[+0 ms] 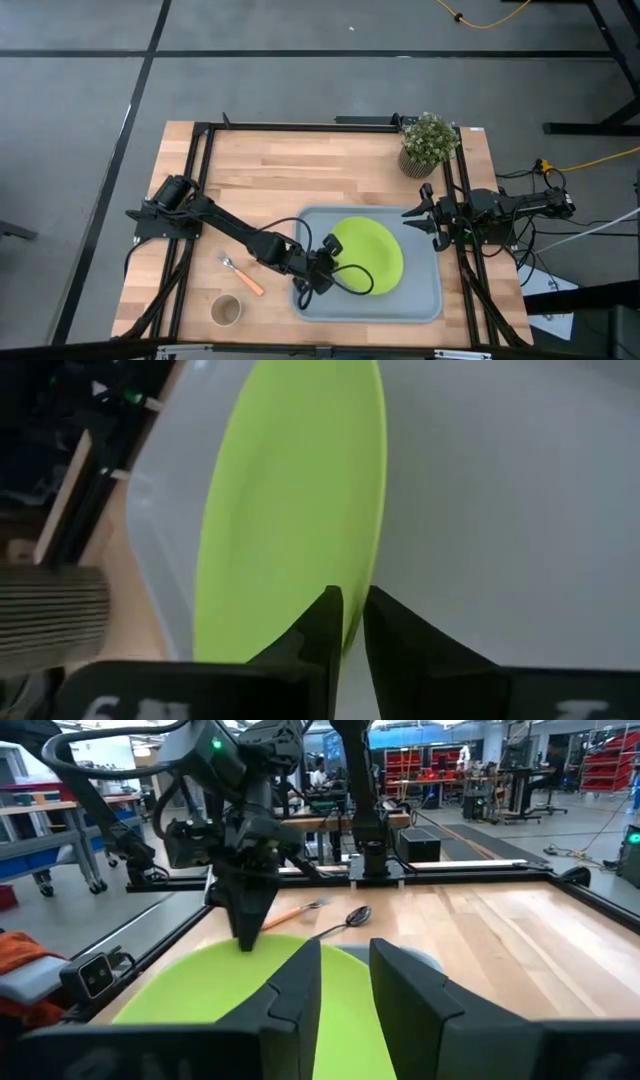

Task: Pick and place plate/cup/fork/spoon on tray
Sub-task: Put the green plate on the center of the gray serving tray

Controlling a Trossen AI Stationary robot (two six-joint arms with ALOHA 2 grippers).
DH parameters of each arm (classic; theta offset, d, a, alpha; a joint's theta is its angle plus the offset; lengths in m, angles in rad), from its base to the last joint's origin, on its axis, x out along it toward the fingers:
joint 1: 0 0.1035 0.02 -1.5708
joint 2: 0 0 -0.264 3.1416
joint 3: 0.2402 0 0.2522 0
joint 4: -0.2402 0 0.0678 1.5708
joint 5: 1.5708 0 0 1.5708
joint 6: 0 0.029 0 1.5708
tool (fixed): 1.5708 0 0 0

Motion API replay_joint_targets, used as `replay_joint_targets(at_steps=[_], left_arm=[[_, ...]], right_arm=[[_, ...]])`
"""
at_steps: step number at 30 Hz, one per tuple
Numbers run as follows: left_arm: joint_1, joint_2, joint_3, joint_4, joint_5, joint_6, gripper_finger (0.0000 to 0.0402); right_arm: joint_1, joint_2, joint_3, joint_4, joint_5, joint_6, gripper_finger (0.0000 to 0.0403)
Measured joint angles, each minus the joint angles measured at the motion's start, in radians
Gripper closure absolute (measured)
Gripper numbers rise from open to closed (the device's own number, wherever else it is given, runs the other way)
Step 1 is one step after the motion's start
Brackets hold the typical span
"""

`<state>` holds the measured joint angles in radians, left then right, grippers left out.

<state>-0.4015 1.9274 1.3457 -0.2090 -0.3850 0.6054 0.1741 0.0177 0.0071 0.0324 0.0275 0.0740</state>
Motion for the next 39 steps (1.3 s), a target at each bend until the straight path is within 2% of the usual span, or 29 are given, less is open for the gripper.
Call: replay_joint_targets(at_steps=[5,20,28,34,39], left_arm=[[0.0,0.0,0.0,0.001,-0.017,-0.001,0.0363],[-0.001,0.0,-0.001,-0.047,0.01,-0.177,0.0363],[0.028,0.0,-0.001,-0.045,0.052,-0.105,0.0362],[0.03,-0.001,-0.002,-0.011,0.033,-0.095,0.0362],[0.06,0.003,-0.002,0.037,0.132,-0.052,0.0362]], right_arm=[[0.0,0.0,0.0,-0.002,-0.003,0.0,0.0309],[0.0,0.0,0.0,-0.002,-0.003,0.0,0.0309],[0.0,0.0,0.0,-0.001,-0.003,0.033,0.0309],[0.0,0.0,0.0,0.031,-0.003,0.071,0.0308],[0.0,0.0,0.0,0.031,-0.003,0.054,0.0309]])
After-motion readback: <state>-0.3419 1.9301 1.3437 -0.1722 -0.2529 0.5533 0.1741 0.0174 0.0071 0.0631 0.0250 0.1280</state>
